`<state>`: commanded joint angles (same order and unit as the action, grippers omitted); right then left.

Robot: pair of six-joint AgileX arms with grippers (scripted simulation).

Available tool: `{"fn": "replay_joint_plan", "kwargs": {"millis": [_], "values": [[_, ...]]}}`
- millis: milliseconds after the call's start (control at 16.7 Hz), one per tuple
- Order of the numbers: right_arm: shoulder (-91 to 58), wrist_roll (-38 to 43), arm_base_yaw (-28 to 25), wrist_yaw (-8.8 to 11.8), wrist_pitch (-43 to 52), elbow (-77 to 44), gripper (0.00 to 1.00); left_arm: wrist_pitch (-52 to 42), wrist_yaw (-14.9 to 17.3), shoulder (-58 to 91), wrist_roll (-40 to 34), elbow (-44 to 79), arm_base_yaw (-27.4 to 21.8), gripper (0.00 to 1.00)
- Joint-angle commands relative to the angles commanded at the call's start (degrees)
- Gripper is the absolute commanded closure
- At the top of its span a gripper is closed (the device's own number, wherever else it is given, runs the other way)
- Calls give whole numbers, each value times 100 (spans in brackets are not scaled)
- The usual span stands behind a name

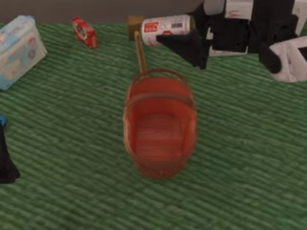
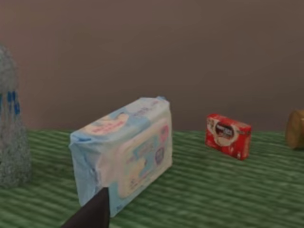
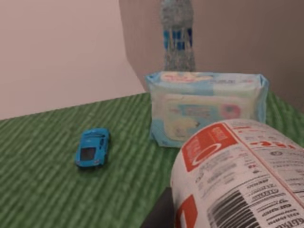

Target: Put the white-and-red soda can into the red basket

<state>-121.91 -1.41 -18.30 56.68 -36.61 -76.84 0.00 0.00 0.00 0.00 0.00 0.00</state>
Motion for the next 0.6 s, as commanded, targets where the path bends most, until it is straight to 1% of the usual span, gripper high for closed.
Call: {"fn": "replay_joint_plan", "kwargs": {"millis": [120, 240, 300, 360, 600], "values": [[178, 187, -41, 389, -594, 215, 100, 0, 0, 0, 0, 0, 0, 0], [302, 296, -66, 634, -945, 342, 100, 0, 0, 0, 0, 0, 0, 0], [334, 321, -72, 695, -1028, 371, 100, 0, 0, 0, 0, 0, 0, 0], [343, 329, -74, 713, -1053, 379, 100, 0, 0, 0, 0, 0, 0, 0], [320, 333, -41, 709, -1041, 358, 100, 0, 0, 0, 0, 0, 0, 0]]}}
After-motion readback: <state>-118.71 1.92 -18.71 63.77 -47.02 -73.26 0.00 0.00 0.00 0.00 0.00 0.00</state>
